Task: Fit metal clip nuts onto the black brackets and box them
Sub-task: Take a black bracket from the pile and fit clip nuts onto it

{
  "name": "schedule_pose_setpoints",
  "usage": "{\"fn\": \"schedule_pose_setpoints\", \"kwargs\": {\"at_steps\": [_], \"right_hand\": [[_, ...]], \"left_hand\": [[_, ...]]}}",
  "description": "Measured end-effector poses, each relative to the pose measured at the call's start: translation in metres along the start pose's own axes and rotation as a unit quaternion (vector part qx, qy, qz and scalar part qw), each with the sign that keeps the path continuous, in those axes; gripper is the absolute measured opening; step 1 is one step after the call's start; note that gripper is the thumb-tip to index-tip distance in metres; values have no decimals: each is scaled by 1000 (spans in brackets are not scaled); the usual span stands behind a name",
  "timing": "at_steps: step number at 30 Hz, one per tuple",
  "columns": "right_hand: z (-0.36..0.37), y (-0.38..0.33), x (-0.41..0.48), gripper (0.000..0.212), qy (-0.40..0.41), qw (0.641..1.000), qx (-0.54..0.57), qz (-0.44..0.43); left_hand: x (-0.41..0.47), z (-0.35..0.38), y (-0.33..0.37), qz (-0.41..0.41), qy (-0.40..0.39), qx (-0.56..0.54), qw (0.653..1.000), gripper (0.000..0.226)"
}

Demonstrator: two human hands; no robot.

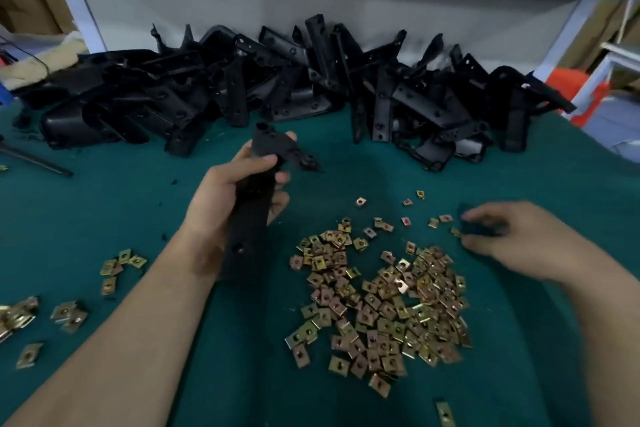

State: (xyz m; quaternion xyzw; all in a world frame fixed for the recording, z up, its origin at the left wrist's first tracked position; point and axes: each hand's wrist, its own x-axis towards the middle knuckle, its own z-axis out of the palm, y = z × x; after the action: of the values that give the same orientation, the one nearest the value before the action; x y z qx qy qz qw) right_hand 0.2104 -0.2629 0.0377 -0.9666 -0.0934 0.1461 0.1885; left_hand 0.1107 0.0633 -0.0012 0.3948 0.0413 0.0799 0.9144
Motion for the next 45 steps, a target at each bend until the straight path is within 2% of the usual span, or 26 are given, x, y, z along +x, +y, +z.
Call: {"fn": "schedule_pose_setpoints", "kwargs": {"at_steps": [2, 5, 6, 9, 11, 13, 16, 21, 27, 31, 36, 45], "right_hand": [[1, -3, -2, 27, -7, 999, 27, -20], [1, -10, -8, 14, 9, 994, 74, -79], [-1, -12, -11, 15, -19, 990, 100, -100], [-2, -16, -23, 32, -171, 969, 113, -139], [-1, -16, -24, 42, -208, 964, 94, -139], [0, -16, -24, 44, -205, 965, 83, -141], [0, -17, -24, 36, -203, 962, 89, -158], [4, -19, -22, 26, -198, 962, 93, -164], [6, -18, -19, 27, -182, 961, 111, -175], [7, -19, -19, 38, -184, 959, 92, -194], [8, -21, -18, 33, -166, 959, 79, -216], [10, -21, -22, 31, -167, 946, 176, -217]], "left_hand": [[-1, 0, -2, 1, -15, 8, 1000, 40], [-2, 1, -3, -7, -31, 9, 999, 28], [-2, 1, -3, -11, -35, 10, 999, 26], [-2, 3, -2, -21, -38, -9, 999, 19], [-2, 3, -2, -25, -33, -20, 999, 23], [-3, 4, -2, -29, -32, -23, 999, 23], [-4, 6, -1, -35, -34, -19, 999, 24], [-5, 8, -1, -43, -56, -3, 998, 35], [-4, 10, -2, -53, -76, 3, 996, 40], [-3, 9, -2, -55, -82, 7, 995, 43], [-2, 7, -4, -62, -90, 14, 994, 36], [-1, 6, -4, -65, -93, 29, 993, 38]]}}
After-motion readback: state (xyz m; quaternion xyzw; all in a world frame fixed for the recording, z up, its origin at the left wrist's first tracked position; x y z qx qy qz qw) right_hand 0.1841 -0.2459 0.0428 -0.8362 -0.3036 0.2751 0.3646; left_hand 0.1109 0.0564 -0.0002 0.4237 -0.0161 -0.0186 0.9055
